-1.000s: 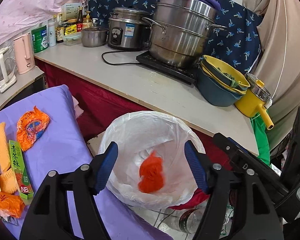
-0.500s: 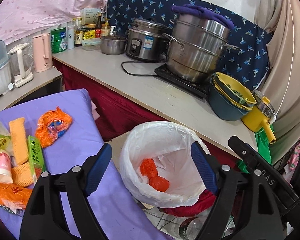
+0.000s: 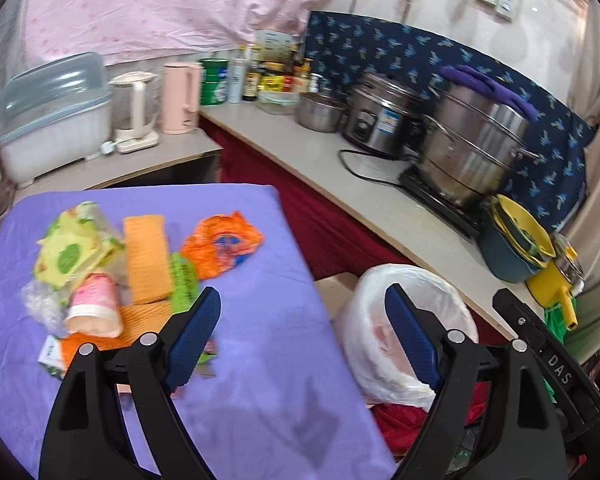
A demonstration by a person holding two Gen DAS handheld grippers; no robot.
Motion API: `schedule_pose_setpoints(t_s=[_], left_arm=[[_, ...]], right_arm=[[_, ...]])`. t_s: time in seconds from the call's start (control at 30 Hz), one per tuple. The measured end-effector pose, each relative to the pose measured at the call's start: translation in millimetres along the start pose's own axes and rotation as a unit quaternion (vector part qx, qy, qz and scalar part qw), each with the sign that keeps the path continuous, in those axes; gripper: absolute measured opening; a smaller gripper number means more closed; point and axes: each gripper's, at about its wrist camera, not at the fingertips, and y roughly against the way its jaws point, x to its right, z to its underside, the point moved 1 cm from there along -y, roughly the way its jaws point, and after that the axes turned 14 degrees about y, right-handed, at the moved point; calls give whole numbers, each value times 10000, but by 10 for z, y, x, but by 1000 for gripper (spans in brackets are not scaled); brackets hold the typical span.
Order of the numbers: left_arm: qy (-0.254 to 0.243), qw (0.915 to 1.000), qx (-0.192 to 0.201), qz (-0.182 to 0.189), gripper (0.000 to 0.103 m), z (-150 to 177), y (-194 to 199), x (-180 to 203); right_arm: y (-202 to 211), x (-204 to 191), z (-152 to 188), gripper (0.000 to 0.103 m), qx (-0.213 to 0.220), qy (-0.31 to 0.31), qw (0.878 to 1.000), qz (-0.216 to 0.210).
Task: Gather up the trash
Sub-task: 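Move both open grippers back to the trash pile on the table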
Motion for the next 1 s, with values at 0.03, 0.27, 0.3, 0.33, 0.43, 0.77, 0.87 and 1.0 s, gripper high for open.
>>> schedule_pose_setpoints(t_s=[0.03,0.27,0.3,0.33,0.43,0.77,0.87,1.0], left_arm=[[48,9999,43,-94,80,-21,43,-101],[590,9963,199,-598,80,-101,319,-847],[675,9950,221,-699,80,-102,362,-983],[729,9940,241,-778,80,-98,396,-1093],[930,9898,273,-1045,80,-76,477,-1436],[1501,9740,169,-1691,80,36,640,-2380],[1612,9700,127,-1817,80,62,647,-2589],[1791,9646,37,-1936,80,84,623,-2833]], right_arm=[[-9,-93,6,58,-19,66,10000,-56],[-88,-733,137,58,-219,489,9974,-474],[-104,-836,170,58,-262,561,9966,-547],[-108,-910,200,58,-292,618,9959,-600],[-155,-1251,346,58,-455,879,9918,-810],[-356,-2075,792,58,-921,1386,9768,-1351],[-427,-2310,914,58,-1057,1590,9704,-1479],[-516,-2555,1018,58,-1149,1831,9633,-1593]])
